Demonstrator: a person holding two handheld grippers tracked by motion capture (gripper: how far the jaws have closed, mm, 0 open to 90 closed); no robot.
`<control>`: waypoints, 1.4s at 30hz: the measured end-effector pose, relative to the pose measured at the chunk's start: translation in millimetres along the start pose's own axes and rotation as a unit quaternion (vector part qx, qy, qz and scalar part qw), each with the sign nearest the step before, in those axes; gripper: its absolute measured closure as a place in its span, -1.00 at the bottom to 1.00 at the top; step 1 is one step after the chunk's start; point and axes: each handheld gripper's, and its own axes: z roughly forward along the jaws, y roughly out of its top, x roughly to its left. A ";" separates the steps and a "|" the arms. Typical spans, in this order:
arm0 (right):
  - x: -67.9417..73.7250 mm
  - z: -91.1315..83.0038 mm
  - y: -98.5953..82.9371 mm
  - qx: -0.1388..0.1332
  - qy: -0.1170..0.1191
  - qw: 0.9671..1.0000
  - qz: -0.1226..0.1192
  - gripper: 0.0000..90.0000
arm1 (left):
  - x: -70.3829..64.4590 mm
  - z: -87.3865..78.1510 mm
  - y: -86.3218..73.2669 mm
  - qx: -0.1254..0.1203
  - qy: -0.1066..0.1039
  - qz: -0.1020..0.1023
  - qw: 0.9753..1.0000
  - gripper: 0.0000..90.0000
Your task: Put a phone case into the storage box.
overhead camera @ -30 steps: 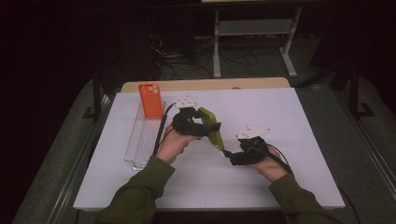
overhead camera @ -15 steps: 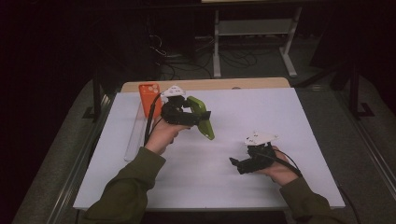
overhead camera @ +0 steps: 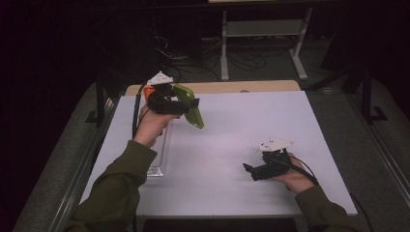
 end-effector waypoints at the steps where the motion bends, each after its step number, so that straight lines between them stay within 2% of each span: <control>1: 0.4 0.2 0.1 -0.001 0.000 1.000 0.004 -0.96 | 3.3 -2.0 1.0 -0.001 0.006 0.000 1.000 -0.68; 2: 1.3 0.2 0.3 -0.003 0.003 1.000 0.011 -0.96 | 6.4 -3.8 1.7 -0.001 0.012 -0.001 1.000 -0.68; 6: 0.7 0.1 0.2 -0.001 0.003 1.000 0.011 -0.96 | 19.3 -11.6 4.4 -0.006 0.032 -0.013 0.999 -0.68; 9: 1.9 0.2 0.6 -0.002 0.005 1.000 0.027 -0.96 | 27.0 -16.2 6.7 -0.008 0.049 -0.016 0.999 -0.68; 15: 0.4 0.2 0.4 -0.004 0.005 1.000 0.027 -0.96 | 38.6 -21.3 7.7 -0.003 0.083 -0.021 0.996 -0.68; 17: -1.7 0.4 -0.4 -0.001 0.002 1.000 0.014 -0.96 | 41.8 -22.9 7.7 -0.001 0.095 -0.024 0.995 -0.68; 19: -1.2 0.4 -0.4 0.001 0.003 1.000 0.020 -0.96 | 45.1 -24.3 7.6 0.001 0.106 -0.023 0.994 -0.68; 20: -0.6 0.5 -0.3 -0.001 0.006 1.000 0.026 -0.96 | 46.5 -24.9 7.5 0.002 0.115 -0.026 0.993 -0.68; 25: -0.9 0.7 -0.2 -0.001 0.006 1.000 0.024 -0.96 | 56.1 -29.7 6.7 0.009 0.147 -0.032 0.989 -0.68; 28: -0.8 0.3 -0.1 0.000 0.006 1.000 0.028 -0.96 | 61.7 -30.8 5.0 0.012 0.167 -0.043 0.985 -0.68; 30: -1.8 0.3 -0.3 0.002 0.004 1.000 0.021 -0.96 | 65.2 -30.3 3.4 0.019 0.182 -0.046 0.982 -0.68; 33: -1.5 0.0 -0.1 0.000 0.005 1.000 0.024 -0.96 | 70.1 -29.2 0.8 0.034 0.201 -0.050 0.978 -0.68; 36: -1.7 -0.1 0.1 -0.002 0.005 1.000 0.025 -0.96 | 73.1 -24.6 -3.1 0.042 0.215 -0.055 0.974 -0.68; 39: -2.0 -0.3 0.0 -0.002 0.005 1.000 0.024 -0.96 | 76.2 -19.5 -8.4 0.056 0.233 -0.053 0.969 -0.69; 40: -2.1 -0.4 0.0 -0.003 0.005 1.000 0.024 -0.96 | 77.0 -16.6 -10.6 0.054 0.238 -0.060 0.968 -0.69; 42: -2.0 -0.7 0.1 -0.003 0.005 1.000 0.026 -0.96 | 79.9 -13.3 -14.2 0.065 0.244 -0.060 0.966 -0.69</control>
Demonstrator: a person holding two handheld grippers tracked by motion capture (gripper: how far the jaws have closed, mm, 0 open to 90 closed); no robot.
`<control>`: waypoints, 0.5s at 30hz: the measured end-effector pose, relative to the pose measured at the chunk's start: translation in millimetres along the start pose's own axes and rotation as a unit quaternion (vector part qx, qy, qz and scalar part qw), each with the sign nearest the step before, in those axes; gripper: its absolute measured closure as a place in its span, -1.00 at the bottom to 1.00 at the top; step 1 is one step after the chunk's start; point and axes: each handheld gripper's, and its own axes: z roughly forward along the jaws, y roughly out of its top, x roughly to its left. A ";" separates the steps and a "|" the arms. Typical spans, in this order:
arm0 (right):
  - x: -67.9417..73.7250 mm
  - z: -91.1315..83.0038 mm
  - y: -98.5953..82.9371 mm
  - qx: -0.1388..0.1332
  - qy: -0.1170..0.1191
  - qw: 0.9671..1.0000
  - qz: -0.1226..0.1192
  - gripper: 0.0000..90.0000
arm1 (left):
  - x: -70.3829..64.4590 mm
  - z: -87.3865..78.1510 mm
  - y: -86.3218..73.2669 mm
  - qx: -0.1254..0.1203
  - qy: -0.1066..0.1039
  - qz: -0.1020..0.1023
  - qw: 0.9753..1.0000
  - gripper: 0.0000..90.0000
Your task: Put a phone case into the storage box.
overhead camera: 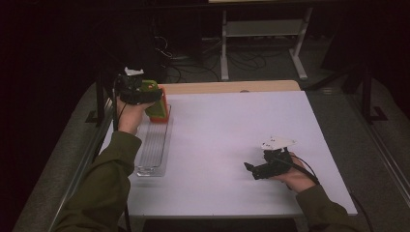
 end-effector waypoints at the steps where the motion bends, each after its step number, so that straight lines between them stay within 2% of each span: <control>1: 0.2 0.0 0.1 -0.001 0.001 1.000 0.003 -0.96 | 0.7 2.8 -1.6 0.003 0.002 -0.001 1.000 -0.69; 3: -0.1 0.2 0.0 -0.001 0.000 1.000 0.003 -0.96 | 0.9 7.6 -4.8 0.009 0.007 -0.007 1.000 -0.69; 5: -0.2 0.0 0.1 -0.002 0.001 1.000 0.004 -0.96 | 2.0 11.6 -7.7 0.019 0.011 -0.003 1.000 -0.69; 9: -0.1 -0.2 0.3 -0.002 0.002 1.000 0.005 -0.96 | 2.6 21.3 -15.8 0.027 0.015 -0.015 0.999 -0.69; 15: -0.7 0.2 0.2 0.000 0.001 1.000 -0.001 -0.96 | 1.9 34.0 -25.7 0.044 0.021 -0.016 0.999 -0.69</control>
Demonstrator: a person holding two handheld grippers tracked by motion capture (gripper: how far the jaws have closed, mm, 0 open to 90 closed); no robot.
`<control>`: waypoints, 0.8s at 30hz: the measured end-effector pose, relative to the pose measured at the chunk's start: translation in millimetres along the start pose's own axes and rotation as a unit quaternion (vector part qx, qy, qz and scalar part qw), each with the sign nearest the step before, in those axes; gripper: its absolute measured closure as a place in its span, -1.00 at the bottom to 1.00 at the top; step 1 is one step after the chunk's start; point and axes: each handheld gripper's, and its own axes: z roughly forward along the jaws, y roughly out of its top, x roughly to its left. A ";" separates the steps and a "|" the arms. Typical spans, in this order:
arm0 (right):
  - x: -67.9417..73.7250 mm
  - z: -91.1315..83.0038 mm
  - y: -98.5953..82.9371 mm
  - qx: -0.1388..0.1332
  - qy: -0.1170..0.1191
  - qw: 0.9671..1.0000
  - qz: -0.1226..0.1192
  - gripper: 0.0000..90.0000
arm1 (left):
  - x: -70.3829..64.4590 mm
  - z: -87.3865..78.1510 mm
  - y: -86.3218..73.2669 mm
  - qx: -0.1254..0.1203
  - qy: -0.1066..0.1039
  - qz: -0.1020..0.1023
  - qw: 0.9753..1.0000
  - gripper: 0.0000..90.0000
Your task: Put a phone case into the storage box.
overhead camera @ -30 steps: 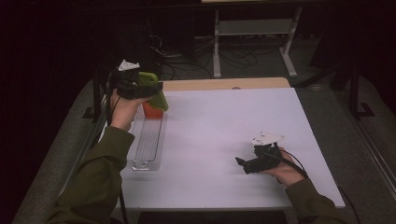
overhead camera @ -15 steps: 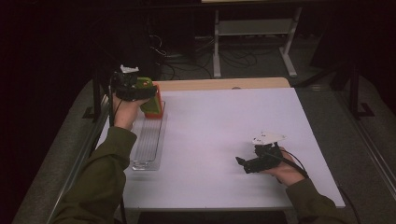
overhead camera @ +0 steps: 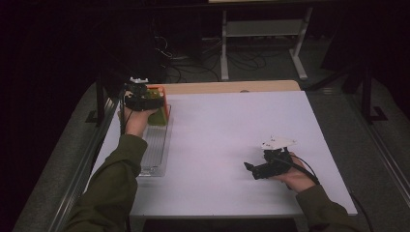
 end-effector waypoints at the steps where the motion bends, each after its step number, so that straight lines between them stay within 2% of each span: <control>1: -0.3 0.0 -0.1 0.000 -0.001 1.000 -0.002 -0.96 | -1.6 2.5 -1.1 -0.005 0.002 -0.008 1.000 -0.69; 2: -0.3 0.0 0.0 0.000 -0.001 1.000 -0.001 -0.96 | -1.2 3.0 -1.6 0.003 0.004 0.001 1.000 -0.69; 4: -0.5 0.0 0.0 -0.001 0.000 1.000 -0.001 -0.96 | -3.0 6.3 -2.6 0.000 0.007 -0.005 1.000 -0.69; 8: 0.6 -0.7 0.4 -0.003 0.002 1.000 0.009 -0.96 | -4.3 9.6 -3.5 0.008 0.015 0.002 1.000 -0.70; 11: 0.5 -0.8 0.4 -0.003 0.003 1.000 0.008 -0.96 | -5.3 12.6 -3.8 0.008 0.018 0.000 1.000 -0.70; 14: 0.6 -1.0 0.5 -0.004 0.003 1.000 0.008 -0.96 | -6.6 15.1 -4.0 0.006 0.023 0.008 1.000 -0.71; 16: 0.6 -1.1 0.6 -0.004 0.003 1.000 0.008 -0.96 | -8.3 16.8 -4.5 0.006 0.026 0.003 1.000 -0.71; 17: 0.5 -1.1 0.6 -0.005 0.003 1.000 0.008 -0.96 | -7.6 17.4 -4.2 0.005 0.028 0.010 1.000 -0.71; 19: 0.2 -1.2 0.6 -0.004 0.003 1.000 0.007 -0.96 | -9.0 19.0 -4.2 0.002 0.033 0.005 0.999 -0.72; 21: 0.0 -1.2 0.6 -0.004 0.003 1.000 0.006 -0.96 | -8.8 19.7 -4.0 0.003 0.037 0.010 0.999 -0.73; 24: 0.0 -1.4 0.6 -0.005 0.002 1.000 0.006 -0.96 | -9.5 21.0 -4.2 0.002 0.039 0.002 0.999 -0.76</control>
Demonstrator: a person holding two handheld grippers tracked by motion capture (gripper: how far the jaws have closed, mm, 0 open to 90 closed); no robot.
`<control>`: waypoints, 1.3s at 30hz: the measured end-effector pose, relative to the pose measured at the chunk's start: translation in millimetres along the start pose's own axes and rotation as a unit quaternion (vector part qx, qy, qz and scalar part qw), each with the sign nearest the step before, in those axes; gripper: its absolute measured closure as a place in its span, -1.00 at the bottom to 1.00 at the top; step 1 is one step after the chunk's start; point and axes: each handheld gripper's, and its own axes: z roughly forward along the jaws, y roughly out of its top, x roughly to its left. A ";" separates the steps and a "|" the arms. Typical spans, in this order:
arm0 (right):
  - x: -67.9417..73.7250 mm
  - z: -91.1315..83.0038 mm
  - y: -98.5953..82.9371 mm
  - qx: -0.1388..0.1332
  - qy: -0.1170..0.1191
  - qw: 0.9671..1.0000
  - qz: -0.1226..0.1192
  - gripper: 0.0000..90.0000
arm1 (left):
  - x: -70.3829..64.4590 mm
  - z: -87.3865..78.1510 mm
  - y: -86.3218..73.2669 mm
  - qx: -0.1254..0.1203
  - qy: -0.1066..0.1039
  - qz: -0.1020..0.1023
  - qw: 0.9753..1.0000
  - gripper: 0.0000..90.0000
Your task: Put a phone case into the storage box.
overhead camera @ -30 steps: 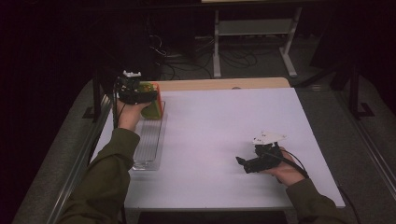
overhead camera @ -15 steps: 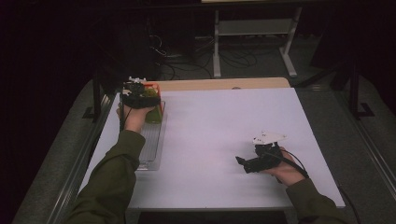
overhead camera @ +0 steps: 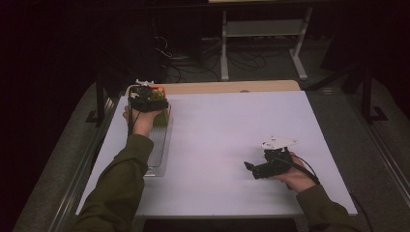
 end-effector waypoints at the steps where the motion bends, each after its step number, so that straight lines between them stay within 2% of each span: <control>1: 0.1 -0.1 0.0 0.000 0.000 1.000 0.000 -0.96 | -0.2 0.2 0.0 0.000 0.001 0.000 1.000 -0.78; 4: 0.2 0.1 0.0 0.000 0.000 1.000 0.000 -0.96 | 0.6 0.5 0.3 -0.004 0.003 0.003 1.000 -0.88; 6: 0.3 0.2 -0.1 0.000 0.000 1.000 -0.002 -0.96 | 0.5 0.4 0.3 -0.007 0.001 -0.002 1.000 -0.94; 8: 0.1 0.4 -0.1 -0.001 0.000 1.000 -0.005 -0.96 | 2.0 -0.3 0.6 -0.008 0.000 0.004 1.000 -0.96; 11: -0.2 0.4 -0.1 0.000 -0.001 1.000 -0.007 -0.96 | 2.9 -1.5 0.5 -0.011 -0.007 -0.002 1.000 -0.98; 15: -0.3 0.2 -0.1 -0.001 -0.002 1.000 -0.008 -0.96 | 5.5 -5.4 0.9 -0.011 -0.014 0.002 1.000 -1.00; 20: -0.2 0.0 -0.1 -0.001 -0.003 1.000 -0.006 -0.96 | 8.5 -12.9 0.8 -0.009 -0.032 0.010 0.999 -1.00; 24: 0.6 -0.5 0.4 -0.003 -0.001 1.000 0.004 -0.96 | 9.8 -18.9 -1.2 -0.008 -0.054 0.010 0.998 -1.00; 27: 0.1 -1.0 0.4 -0.003 -0.001 1.000 0.002 -0.96 | 11.4 -24.6 -3.8 -0.006 -0.074 0.014 0.997 -1.00; 28: -0.5 -1.3 0.3 -0.002 -0.002 1.000 -0.003 -0.96 | 12.4 -27.0 -4.5 -0.005 -0.079 0.021 0.997 -1.00; 29: -1.4 -1.4 0.2 -0.001 -0.004 1.000 -0.009 -0.96 | 12.1 -29.3 -5.4 -0.011 -0.085 0.018 0.996 -1.00; 33: -1.8 -2.2 0.0 -0.001 -0.002 1.000 -0.005 -0.96 | 11.5 -39.8 -8.6 -0.013 -0.121 0.033 0.992 -1.00; 37: -2.0 -3.6 0.7 -0.004 0.001 1.000 -0.003 -0.96 | 7.9 -51.7 -13.0 -0.021 -0.162 0.054 0.985 -1.00; 38: -3.5 -4.4 0.7 -0.002 -0.003 1.000 -0.014 -0.96 | 6.8 -55.4 -14.2 -0.024 -0.174 0.056 0.983 -1.00; 39: -0.4 -5.0 1.7 -0.007 0.004 1.000 0.007 -0.96 | 6.0 -59.1 -15.4 -0.029 -0.187 0.061 0.980 -1.00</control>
